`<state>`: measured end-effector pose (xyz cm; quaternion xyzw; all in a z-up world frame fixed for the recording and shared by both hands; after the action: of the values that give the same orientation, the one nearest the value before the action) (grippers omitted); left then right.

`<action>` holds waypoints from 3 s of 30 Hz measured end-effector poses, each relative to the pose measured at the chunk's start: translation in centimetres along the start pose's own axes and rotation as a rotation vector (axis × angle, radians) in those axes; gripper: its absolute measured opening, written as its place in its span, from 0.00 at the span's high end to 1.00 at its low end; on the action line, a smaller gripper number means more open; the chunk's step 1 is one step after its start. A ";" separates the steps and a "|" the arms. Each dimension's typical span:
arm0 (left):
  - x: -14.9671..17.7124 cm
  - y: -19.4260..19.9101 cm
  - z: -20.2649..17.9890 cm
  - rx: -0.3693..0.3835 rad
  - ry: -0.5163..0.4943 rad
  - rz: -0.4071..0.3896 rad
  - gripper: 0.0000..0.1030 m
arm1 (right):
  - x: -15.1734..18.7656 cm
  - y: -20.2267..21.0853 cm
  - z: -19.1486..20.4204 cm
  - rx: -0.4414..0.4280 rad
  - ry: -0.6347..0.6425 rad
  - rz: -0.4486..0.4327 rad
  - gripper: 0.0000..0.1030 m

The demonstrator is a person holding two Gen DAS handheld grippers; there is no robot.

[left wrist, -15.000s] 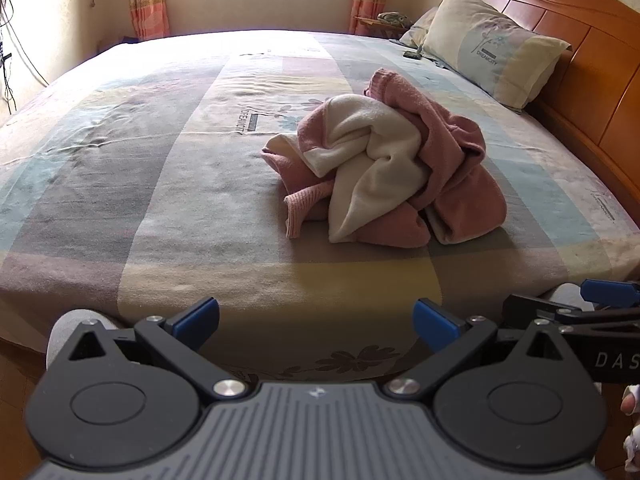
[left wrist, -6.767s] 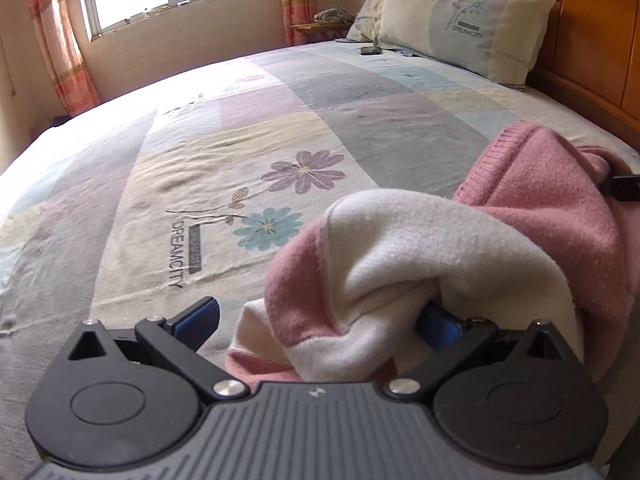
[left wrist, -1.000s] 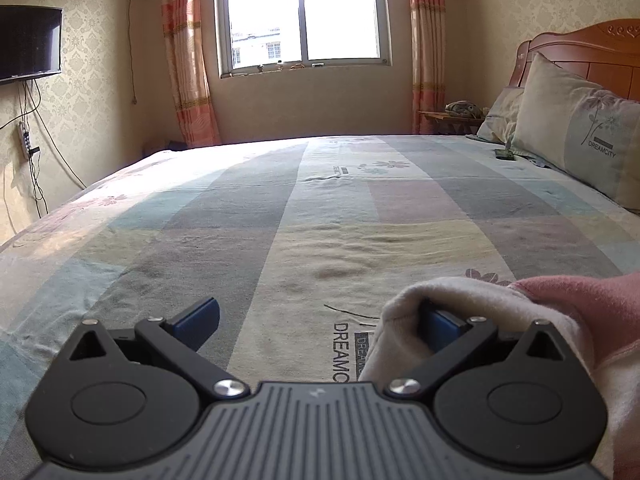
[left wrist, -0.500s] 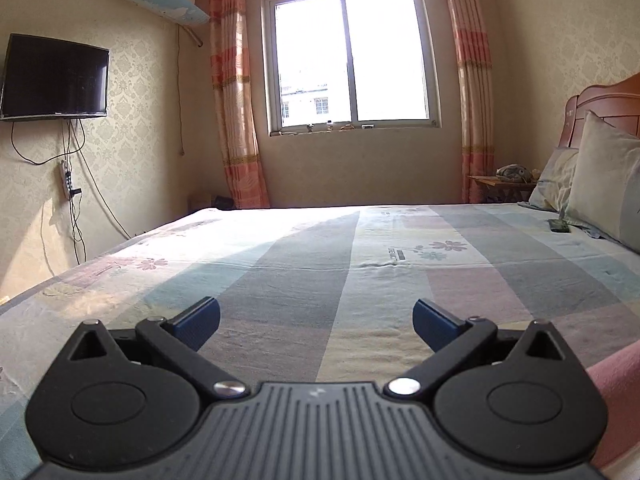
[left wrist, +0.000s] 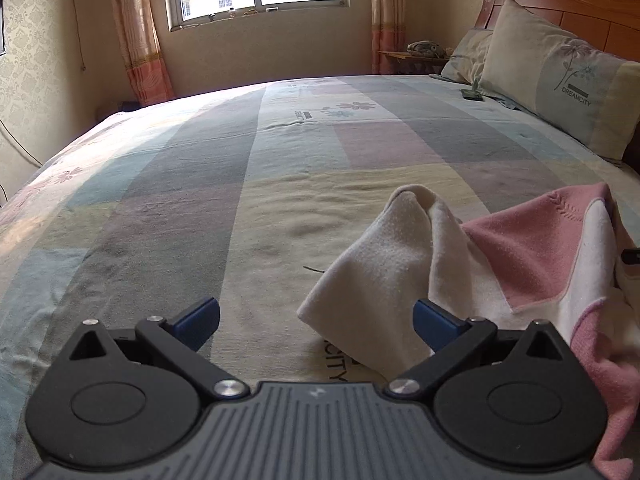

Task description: Fold clothes

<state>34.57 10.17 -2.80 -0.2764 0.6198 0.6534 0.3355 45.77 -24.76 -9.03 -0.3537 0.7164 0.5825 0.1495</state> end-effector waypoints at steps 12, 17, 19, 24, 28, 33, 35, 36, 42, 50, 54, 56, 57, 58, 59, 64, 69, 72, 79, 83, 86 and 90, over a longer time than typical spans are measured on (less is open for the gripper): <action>2.9 5.1 -5.3 0.137 -0.061 0.017 0.01 | 2.5 -2.3 1.5 -0.038 -0.168 0.206 0.00; 4.0 6.5 -6.1 0.160 -0.020 0.012 0.01 | 6.5 -0.3 -0.9 0.015 -0.145 0.233 0.00; 4.2 7.0 -6.5 0.168 -0.007 0.009 0.01 | 7.4 0.9 -2.5 0.065 -0.186 0.242 0.00; 4.6 7.9 -7.4 0.191 0.014 0.006 0.01 | 7.3 2.0 -1.8 0.038 -0.220 0.208 0.00; 4.8 8.1 -7.9 0.186 0.015 0.012 0.01 | 7.1 2.4 -0.8 -0.006 -0.243 0.185 0.00; 5.3 8.4 -8.0 0.186 0.007 0.015 0.01 | 8.8 1.7 -0.7 -0.117 -0.343 0.191 0.00; 5.5 8.2 -7.9 0.190 0.012 0.024 0.01 | 9.8 2.5 -1.1 -0.163 -0.389 0.156 0.00; 5.7 8.1 -8.0 0.194 0.018 0.029 0.01 | 10.3 2.8 -1.4 -0.185 -0.411 0.138 0.00; 6.5 7.5 -8.8 0.226 0.036 0.057 0.01 | 13.3 5.0 -2.8 -0.323 -0.546 0.031 0.00; 6.7 7.9 -9.6 0.237 0.022 0.060 0.01 | 14.0 6.2 -1.1 -0.483 -0.623 -0.030 0.09; 7.1 7.8 -9.4 0.233 0.034 0.071 0.01 | 13.1 7.9 0.5 -0.545 -0.586 -0.110 0.09; 7.3 7.6 -9.4 0.234 0.045 0.083 0.01 | 12.8 7.8 1.4 -0.530 -0.556 -0.101 0.12; 7.4 7.5 -9.5 0.240 0.048 0.087 0.01 | 12.9 7.0 1.9 -0.505 -0.549 -0.070 0.16; 7.5 7.5 -9.5 0.247 0.051 0.092 0.01 | 13.2 6.4 2.1 -0.490 -0.555 -0.053 0.24; 7.6 7.5 -9.6 0.255 0.050 0.096 0.01 | 13.5 6.1 2.0 -0.484 -0.567 -0.060 0.27; 8.2 7.3 -9.8 0.271 0.054 0.116 0.01 | 14.6 6.0 0.9 -0.444 -0.619 -0.072 0.62; 8.1 7.6 -10.0 0.277 0.055 0.108 0.01 | 15.0 6.7 -0.7 -0.393 -0.600 -0.045 0.89; 7.9 7.9 -10.1 0.281 0.049 0.098 0.01 | 14.7 8.2 -2.3 -0.300 -0.507 -0.054 0.91; 7.9 8.4 -10.7 0.295 0.054 0.097 0.01 | 13.2 10.8 -8.5 0.107 -0.189 -0.015 0.92; 7.7 8.6 -11.3 0.305 0.045 0.093 0.01 | 12.0 10.1 -12.1 0.316 0.014 0.043 0.93; 7.7 8.8 -11.8 0.309 0.030 0.095 0.01 | 11.1 9.0 -14.5 0.432 0.120 0.081 0.93; 7.5 9.1 -12.2 0.301 0.012 0.097 0.01 | 10.0 6.9 -18.8 0.411 -0.007 0.135 0.92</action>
<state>22.16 -1.35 -3.94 -0.1967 0.7254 0.5668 0.3374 37.71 -45.25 -5.06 -0.2648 0.8416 0.4342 0.1816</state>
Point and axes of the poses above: each gripper's, at about its wrist camera, not at the fingertips, and y roughly against the way its jaws point, z to its left, x to its underside, the point moved 2 cm from there along -y, roughly the way its jaws point
